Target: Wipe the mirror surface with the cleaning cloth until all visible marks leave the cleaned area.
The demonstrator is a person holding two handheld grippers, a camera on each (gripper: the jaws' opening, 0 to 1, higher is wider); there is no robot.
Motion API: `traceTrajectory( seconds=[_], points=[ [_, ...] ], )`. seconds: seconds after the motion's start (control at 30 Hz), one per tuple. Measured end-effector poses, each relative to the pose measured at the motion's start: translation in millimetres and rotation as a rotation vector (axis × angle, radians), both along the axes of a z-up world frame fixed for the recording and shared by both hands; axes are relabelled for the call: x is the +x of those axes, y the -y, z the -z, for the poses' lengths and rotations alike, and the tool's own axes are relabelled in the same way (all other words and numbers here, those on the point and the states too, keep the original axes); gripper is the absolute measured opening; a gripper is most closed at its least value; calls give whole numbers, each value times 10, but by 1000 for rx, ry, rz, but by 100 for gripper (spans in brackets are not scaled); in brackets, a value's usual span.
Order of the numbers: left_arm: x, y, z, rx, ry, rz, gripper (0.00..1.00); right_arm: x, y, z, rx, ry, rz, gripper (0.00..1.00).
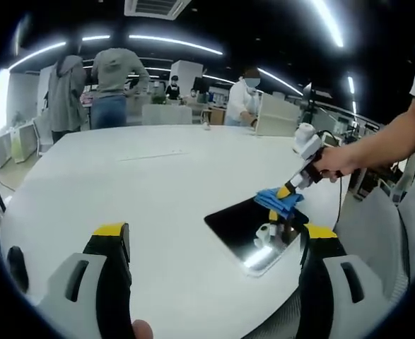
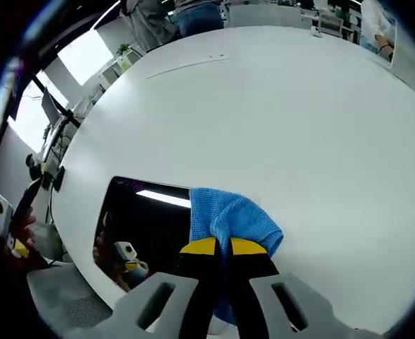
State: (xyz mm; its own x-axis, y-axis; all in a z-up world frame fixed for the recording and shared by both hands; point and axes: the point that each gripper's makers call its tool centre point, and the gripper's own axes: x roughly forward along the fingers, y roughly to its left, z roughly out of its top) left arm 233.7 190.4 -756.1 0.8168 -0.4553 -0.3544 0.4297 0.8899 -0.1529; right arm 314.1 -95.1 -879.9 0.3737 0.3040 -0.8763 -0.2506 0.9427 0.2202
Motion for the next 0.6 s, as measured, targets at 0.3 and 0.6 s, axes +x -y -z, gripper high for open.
traceTrajectory(
  seconds=[0.3, 0.6],
  points=[
    [32, -42, -41, 4, 2, -12, 99, 108, -11, -11, -1, 3, 1, 0],
    [69, -97, -43, 5, 6, -22, 99, 173, -23, -8, -16, 5, -11, 0]
  ],
)
